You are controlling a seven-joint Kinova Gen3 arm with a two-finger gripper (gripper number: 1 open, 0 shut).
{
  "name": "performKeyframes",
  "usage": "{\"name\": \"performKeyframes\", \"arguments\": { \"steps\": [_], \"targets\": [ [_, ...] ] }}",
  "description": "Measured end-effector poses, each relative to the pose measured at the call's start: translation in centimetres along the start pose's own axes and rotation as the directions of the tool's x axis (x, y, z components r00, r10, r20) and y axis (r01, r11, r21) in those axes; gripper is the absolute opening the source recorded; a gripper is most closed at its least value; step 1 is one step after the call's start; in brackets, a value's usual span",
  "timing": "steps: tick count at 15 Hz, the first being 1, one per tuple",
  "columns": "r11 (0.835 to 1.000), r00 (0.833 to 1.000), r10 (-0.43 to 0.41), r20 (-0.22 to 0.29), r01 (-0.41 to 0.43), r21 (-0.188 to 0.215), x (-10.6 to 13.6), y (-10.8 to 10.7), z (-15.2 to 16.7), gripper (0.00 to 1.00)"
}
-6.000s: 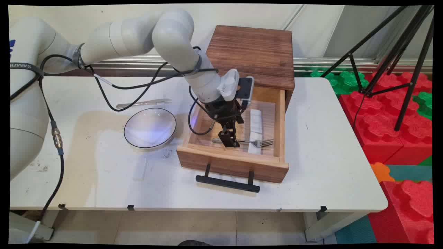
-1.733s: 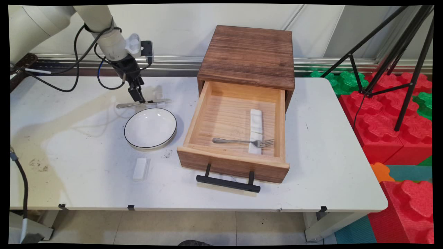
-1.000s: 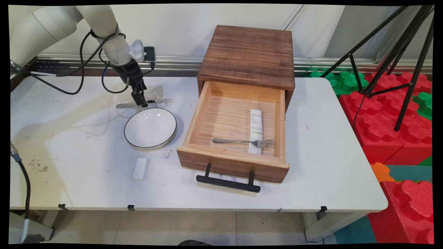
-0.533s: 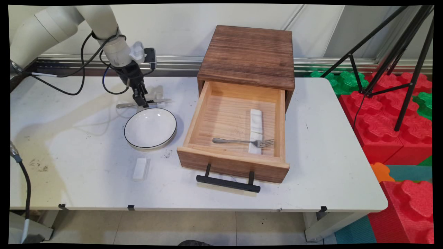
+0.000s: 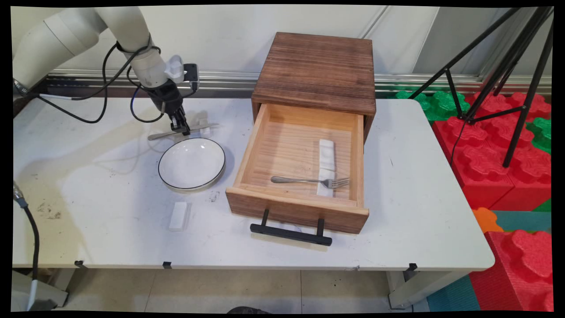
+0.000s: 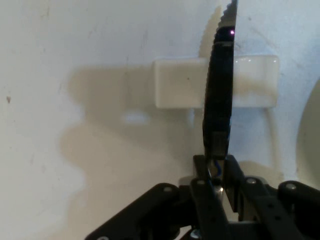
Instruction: Place the picked object into the drawer
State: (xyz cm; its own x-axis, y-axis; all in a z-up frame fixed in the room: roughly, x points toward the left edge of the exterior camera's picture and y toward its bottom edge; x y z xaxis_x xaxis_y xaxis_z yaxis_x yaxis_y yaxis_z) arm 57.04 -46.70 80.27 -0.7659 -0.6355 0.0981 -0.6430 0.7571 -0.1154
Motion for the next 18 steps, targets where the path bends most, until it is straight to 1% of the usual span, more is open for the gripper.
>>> {"name": "performKeyframes", "arguments": {
  "steps": [2,4,9,12,14,16,18],
  "targets": [
    [1.0,1.0,-0.011,-0.003,0.011,0.002,-0.1,0.1,-0.1,0.0],
    [0.999,0.999,-0.035,-0.011,0.035,0.015,-0.2,0.2,-0.4,0.0],
    [0.991,0.993,-0.107,-0.051,0.111,0.081,-0.2,0.3,-2.8,0.0],
    [0.975,0.981,-0.168,-0.099,0.18,0.131,0.0,0.8,-5.4,0.0],
    [0.963,0.971,-0.197,-0.137,0.218,0.161,0.7,1.3,-7.4,0.0],
    [0.952,0.961,-0.209,-0.18,0.242,0.189,1.7,2.1,-9.6,0.0],
    [0.949,0.957,-0.199,-0.21,0.241,0.203,2.8,2.7,-11.1,0.0]
  ]
}}
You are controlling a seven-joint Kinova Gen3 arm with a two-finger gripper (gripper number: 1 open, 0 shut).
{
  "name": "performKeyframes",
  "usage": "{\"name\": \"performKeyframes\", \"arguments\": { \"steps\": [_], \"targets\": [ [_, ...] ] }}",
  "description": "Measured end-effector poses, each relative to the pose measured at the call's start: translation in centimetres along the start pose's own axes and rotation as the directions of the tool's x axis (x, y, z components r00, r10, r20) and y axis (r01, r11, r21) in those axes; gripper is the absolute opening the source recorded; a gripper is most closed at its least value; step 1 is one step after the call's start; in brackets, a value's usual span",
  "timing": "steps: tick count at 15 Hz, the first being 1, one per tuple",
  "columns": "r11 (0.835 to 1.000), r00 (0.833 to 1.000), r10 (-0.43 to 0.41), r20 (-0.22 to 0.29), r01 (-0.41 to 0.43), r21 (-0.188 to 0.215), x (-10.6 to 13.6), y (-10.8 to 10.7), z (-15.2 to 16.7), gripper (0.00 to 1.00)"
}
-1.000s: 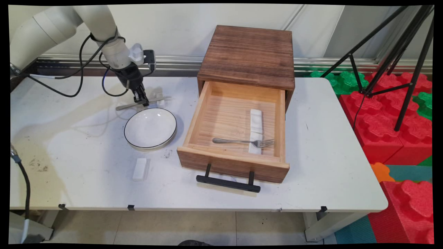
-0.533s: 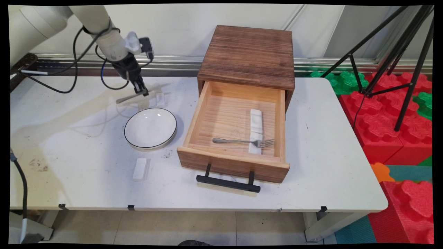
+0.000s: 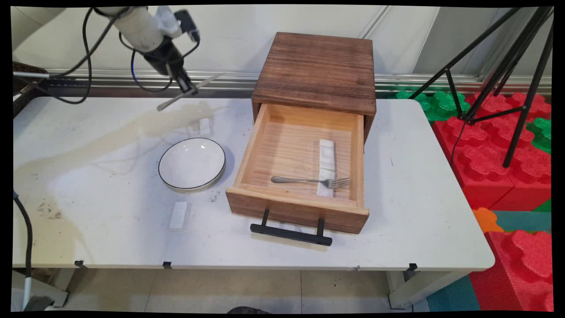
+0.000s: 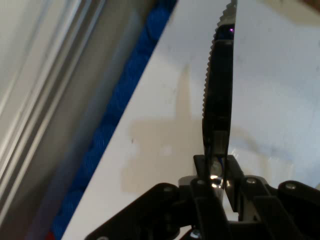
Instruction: Place the picked object into the drawer
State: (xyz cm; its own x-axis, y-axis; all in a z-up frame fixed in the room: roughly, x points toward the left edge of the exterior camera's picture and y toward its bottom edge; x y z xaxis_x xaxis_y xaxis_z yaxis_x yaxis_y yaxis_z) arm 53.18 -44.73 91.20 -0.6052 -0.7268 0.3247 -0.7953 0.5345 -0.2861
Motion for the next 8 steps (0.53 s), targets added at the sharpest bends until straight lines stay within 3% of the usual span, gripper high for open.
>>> {"name": "performKeyframes", "arguments": {
  "steps": [3,8],
  "targets": [
    [1.0,0.998,0.028,-0.063,-0.028,0.008,2.6,1.6,-2.7,0.0],
    [0.993,0.984,0.11,-0.143,-0.114,-0.018,6.6,5.2,-5.8,0.0]
  ]
}}
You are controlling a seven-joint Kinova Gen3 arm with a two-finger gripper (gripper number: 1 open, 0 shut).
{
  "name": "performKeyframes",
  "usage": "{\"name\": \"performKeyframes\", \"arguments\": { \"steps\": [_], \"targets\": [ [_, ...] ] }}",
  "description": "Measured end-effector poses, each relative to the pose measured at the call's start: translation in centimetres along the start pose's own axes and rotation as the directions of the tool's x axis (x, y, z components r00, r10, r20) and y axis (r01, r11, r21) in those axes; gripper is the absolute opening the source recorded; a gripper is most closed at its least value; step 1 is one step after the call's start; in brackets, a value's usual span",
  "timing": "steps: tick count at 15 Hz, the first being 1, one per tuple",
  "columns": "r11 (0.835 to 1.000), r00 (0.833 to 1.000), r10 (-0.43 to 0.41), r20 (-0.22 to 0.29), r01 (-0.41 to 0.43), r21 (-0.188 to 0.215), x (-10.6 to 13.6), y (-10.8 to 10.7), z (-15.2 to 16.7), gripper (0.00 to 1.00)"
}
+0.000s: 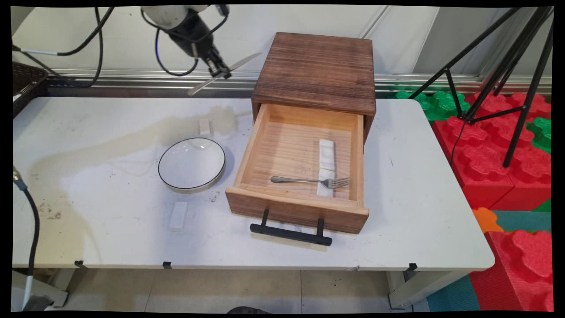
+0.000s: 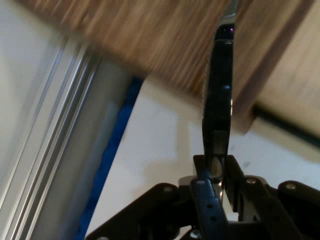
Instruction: Place the picked object into the drawer
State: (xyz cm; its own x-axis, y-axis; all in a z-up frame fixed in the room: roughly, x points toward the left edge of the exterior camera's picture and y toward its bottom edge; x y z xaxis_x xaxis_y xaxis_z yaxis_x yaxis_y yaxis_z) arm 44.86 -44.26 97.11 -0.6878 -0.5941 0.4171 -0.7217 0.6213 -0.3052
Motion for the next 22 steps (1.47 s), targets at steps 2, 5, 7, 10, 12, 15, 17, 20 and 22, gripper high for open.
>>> {"name": "performKeyframes", "arguments": {
  "steps": [2,5,7,10,12,15,17,20,22],
  "targets": [
    [0.999,0.999,0.029,-0.021,-0.029,-0.018,1.5,1.2,-0.6,0.0],
    [0.994,0.994,0.086,-0.061,-0.09,-0.065,4.3,3.8,-1.4,0.0],
    [0.989,0.99,0.114,-0.079,-0.121,-0.09,5.6,5.2,-1.6,0.0],
    [0.975,0.981,0.161,-0.112,-0.176,-0.139,8.1,7.8,-1.5,0.0],
    [0.964,0.974,0.185,-0.132,-0.205,-0.168,9.5,9.2,-1.1,0.0],
    [0.952,0.966,0.209,-0.153,-0.236,-0.195,11.1,10.8,-0.1,0.0],
    [0.945,0.961,0.222,-0.163,-0.253,-0.207,11.9,11.5,0.8,0.0],
    [0.935,0.954,0.241,-0.176,-0.277,-0.22,13.0,12.3,2.4,0.0],
    [0.929,0.951,0.251,-0.181,-0.289,-0.23,13.5,12.7,4.0,0.0]
  ]
}}
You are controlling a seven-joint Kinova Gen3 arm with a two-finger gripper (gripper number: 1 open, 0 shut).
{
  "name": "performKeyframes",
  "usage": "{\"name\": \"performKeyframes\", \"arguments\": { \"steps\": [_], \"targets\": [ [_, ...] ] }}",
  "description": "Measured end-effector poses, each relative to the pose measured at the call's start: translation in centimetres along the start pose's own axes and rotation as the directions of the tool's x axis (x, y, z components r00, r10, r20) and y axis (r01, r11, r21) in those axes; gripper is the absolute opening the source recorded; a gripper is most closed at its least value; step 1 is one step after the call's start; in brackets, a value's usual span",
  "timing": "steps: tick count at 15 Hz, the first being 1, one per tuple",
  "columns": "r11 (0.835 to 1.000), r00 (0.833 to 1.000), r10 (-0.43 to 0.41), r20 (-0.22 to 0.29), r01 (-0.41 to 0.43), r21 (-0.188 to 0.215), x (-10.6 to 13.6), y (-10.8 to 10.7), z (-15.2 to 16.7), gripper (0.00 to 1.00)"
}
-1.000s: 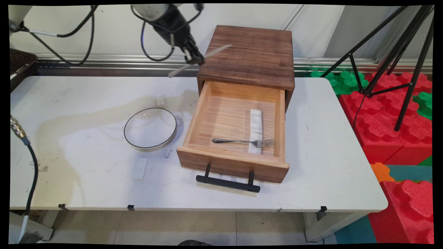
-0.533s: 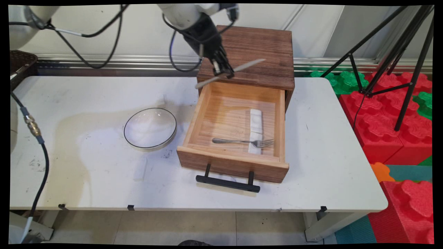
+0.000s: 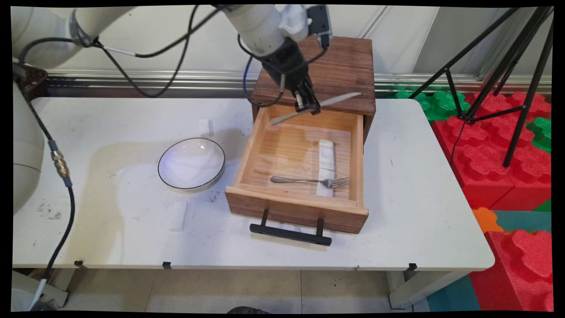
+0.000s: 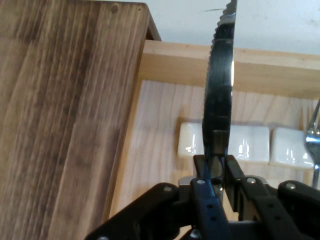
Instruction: Place the picked object into the drawer
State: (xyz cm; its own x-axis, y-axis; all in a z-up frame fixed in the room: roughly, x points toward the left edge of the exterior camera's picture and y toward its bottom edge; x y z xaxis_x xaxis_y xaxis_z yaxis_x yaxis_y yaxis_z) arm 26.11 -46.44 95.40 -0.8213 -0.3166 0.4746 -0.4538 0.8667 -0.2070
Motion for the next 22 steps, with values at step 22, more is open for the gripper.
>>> {"name": "performKeyframes", "arguments": {
  "steps": [22],
  "targets": [
    [0.993,0.997,0.06,0.051,-0.055,-0.101,-4.0,-0.1,10.1,0.0]
  ]
}}
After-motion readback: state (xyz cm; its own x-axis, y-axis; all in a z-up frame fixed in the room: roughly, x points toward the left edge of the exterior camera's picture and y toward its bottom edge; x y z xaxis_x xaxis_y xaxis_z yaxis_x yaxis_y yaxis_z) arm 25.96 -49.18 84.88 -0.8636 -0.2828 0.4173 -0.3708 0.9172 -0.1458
